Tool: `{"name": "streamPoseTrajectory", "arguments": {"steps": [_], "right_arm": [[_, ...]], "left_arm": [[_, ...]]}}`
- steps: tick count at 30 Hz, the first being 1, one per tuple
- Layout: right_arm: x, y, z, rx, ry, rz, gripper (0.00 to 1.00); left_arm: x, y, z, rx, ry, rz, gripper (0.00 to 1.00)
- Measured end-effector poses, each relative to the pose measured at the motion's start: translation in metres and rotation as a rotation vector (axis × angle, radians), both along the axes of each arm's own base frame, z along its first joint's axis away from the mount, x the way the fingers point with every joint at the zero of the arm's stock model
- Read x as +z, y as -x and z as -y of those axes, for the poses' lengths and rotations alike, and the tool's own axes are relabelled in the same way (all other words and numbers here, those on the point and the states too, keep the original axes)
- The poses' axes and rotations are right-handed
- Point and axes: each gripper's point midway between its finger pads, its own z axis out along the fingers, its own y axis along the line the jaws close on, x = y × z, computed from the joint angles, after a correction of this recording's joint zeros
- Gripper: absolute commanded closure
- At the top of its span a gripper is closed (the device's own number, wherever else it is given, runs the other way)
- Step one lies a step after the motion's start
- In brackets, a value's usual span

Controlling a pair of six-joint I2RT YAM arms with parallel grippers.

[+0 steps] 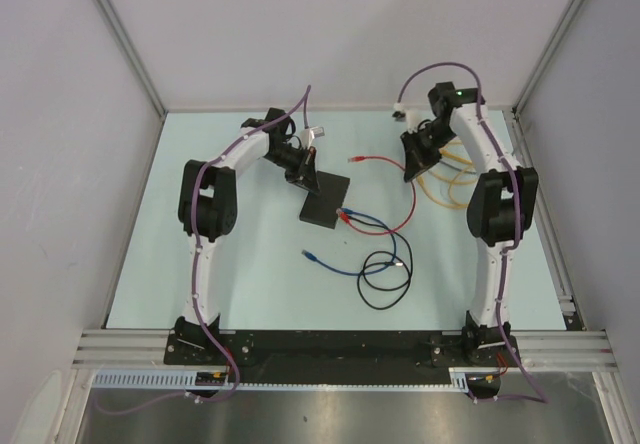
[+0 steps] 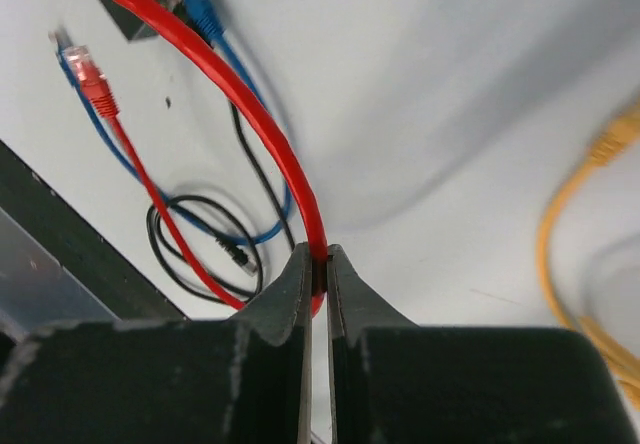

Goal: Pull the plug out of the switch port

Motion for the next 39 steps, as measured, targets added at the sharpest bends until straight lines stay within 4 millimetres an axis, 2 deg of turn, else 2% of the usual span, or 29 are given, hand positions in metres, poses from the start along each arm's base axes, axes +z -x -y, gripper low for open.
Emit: {"name": "streamPoseTrajectory", "arguments": {"steps": [4, 7, 9, 16, 17, 20, 21, 23, 26, 28, 31, 33, 35, 38, 39], "right_arm": [[0.017, -0.037, 0.032, -0.098, -0.045, 0.067, 1.0], [0.023, -0.072, 0.057, -0.171, -0.056, 0.136, 1.0], [0.022, -0.087, 0.072, -0.218, -0.049, 0.158, 1.0], [-0.006, -0.103, 0.128, -0.378, 0.077, 0.129, 1.0], [-0.01, -0.104, 0.133, -0.392, 0.094, 0.124, 0.96], [-0.021, -0.106, 0.144, -0.419, 0.123, 0.11, 0.48], [-0.023, -0.107, 0.146, -0.432, 0.131, 0.106, 0.27], [-0.028, -0.11, 0.153, -0.463, 0.169, 0.106, 0.23], [-0.023, -0.122, 0.162, -0.492, 0.221, 0.163, 0.23], [-0.014, -0.134, 0.161, -0.505, 0.205, 0.213, 0.24], [0.002, -0.147, 0.148, -0.491, 0.128, 0.292, 0.29], [0.006, -0.142, 0.133, -0.463, 0.082, 0.298, 0.38], [0.007, -0.132, 0.109, -0.409, 0.042, 0.284, 0.43], [-0.003, -0.115, 0.052, -0.294, -0.007, 0.239, 0.52], [-0.014, -0.103, 0.025, -0.238, -0.024, 0.202, 0.54]], "left_arm": [[0.0, 0.0, 0.0, 0.0, -0.001, 0.0, 0.99], [0.0, 0.0, 0.0, 0.0, -0.002, 0.0, 0.99], [0.0, 0.0, 0.0, 0.0, -0.002, 0.0, 0.99], [0.0, 0.0, 0.0, 0.0, -0.002, 0.0, 0.99], [0.0, 0.0, 0.0, 0.0, -0.002, 0.0, 0.99], [0.0, 0.0, 0.0, 0.0, -0.003, -0.001, 0.99], [0.0, 0.0, 0.0, 0.0, -0.002, -0.001, 0.99], [0.0, 0.0, 0.0, 0.0, -0.003, -0.001, 0.99], [-0.001, 0.001, -0.001, 0.0, -0.006, -0.004, 0.99], [-0.001, 0.001, -0.001, 0.0, -0.009, -0.006, 0.99], [-0.003, 0.004, -0.004, -0.002, -0.016, -0.009, 0.99], [-0.004, 0.007, -0.008, 0.001, -0.026, -0.013, 0.99], [-0.006, 0.011, -0.015, 0.003, -0.042, -0.02, 0.99], [-0.007, 0.015, -0.028, 0.017, -0.063, -0.022, 0.99], [-0.008, 0.016, -0.036, 0.03, -0.071, -0.025, 0.99]]}}
